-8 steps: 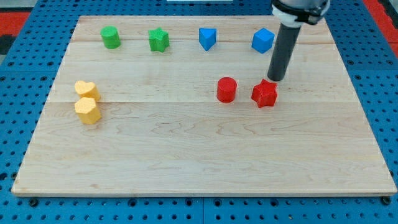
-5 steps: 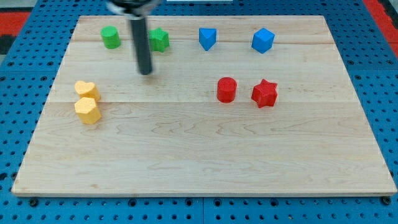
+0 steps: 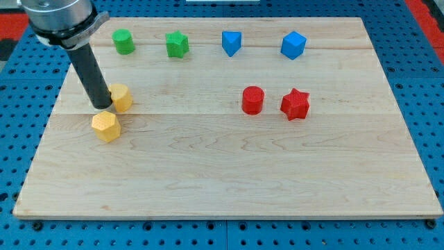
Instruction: Push the yellow heart away from the yellow hexagon
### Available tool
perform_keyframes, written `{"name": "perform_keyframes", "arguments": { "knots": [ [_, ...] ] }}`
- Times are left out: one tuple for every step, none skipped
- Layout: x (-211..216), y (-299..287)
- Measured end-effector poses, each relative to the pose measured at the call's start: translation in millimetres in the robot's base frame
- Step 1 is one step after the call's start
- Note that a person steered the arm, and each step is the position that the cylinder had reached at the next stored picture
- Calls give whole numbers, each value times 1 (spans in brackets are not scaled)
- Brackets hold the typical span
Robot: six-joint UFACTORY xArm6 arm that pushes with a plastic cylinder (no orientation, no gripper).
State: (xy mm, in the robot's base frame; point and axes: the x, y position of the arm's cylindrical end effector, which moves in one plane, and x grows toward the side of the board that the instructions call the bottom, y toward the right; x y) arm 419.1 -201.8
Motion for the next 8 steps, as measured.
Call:
{"name": "perform_keyframes", "arguments": {
  "knots": [
    [7, 47],
    [6, 74],
    [-13, 35],
    [-21, 44],
    [-21, 71],
    [-21, 89],
    [-41, 97],
    [-56, 114]
  ]
}}
